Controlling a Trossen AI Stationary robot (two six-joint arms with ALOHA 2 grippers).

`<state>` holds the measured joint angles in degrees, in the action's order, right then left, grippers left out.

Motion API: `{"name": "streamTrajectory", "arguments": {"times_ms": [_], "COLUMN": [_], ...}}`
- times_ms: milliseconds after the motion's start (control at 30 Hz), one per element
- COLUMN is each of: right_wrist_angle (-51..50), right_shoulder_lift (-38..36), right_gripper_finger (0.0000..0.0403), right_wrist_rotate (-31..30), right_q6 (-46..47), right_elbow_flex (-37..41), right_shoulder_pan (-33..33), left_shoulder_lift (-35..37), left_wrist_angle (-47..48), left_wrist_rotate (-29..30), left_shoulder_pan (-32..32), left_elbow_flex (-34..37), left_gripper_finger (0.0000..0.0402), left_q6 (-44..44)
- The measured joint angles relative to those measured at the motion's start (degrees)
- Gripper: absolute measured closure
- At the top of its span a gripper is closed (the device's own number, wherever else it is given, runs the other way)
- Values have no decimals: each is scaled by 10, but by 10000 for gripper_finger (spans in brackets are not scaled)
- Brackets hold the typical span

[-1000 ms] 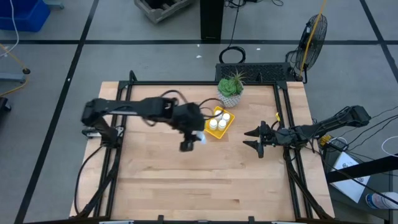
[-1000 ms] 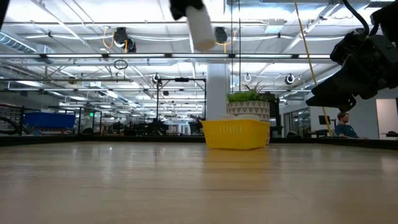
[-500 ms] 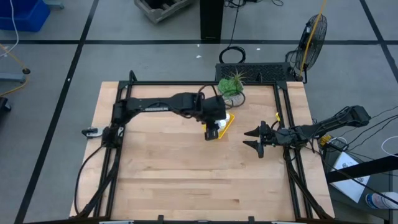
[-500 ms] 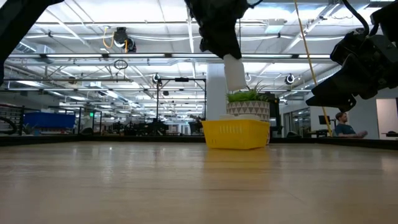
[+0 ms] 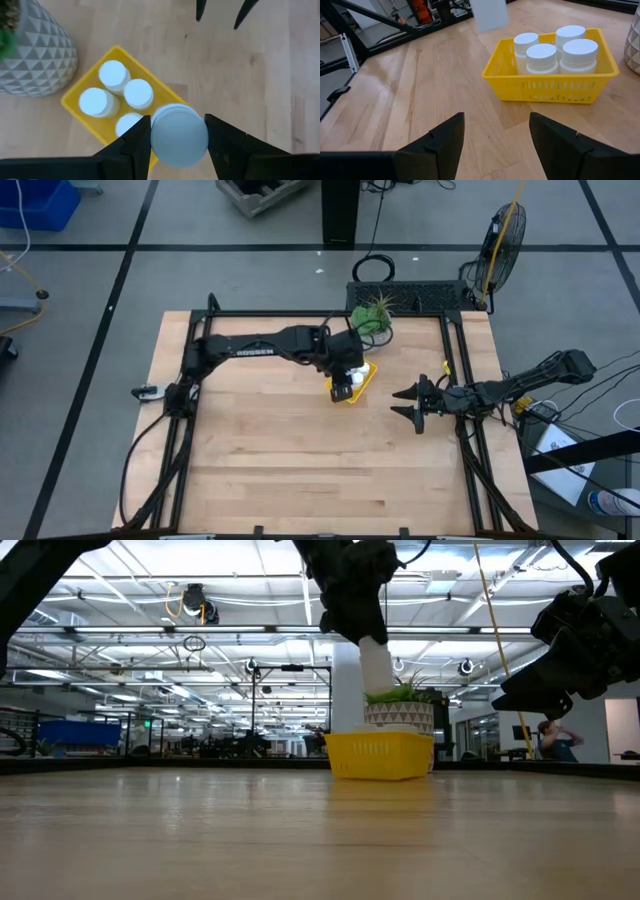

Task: Pick and place pill bottles into a basket
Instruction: Put the white medicine bottle into the bin

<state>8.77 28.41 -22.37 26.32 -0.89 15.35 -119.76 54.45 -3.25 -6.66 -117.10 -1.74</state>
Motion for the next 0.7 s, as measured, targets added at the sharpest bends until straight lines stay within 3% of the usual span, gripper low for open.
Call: {"name": "streamTrajectory", "arguments": {"times_ms": [433, 700], "right_wrist_angle": [0, 0], "right_shoulder_lift": [0, 0], "right_gripper_finger": [188, 188], "right_wrist_rotate": [0, 0], "right_q6": [0, 0], "right_elbow_flex": [0, 0], "right_shoulder_pan": [0, 0], "left_shoulder_lift": [-36, -55], "left_wrist_angle": [-29, -51], "left_wrist_rotate": [0, 36], "left_shoulder_pan": [5, 10], "left_elbow_flex": [0, 0], "left_gripper_finger": [236, 236], "left_q6": [-16, -14]}}
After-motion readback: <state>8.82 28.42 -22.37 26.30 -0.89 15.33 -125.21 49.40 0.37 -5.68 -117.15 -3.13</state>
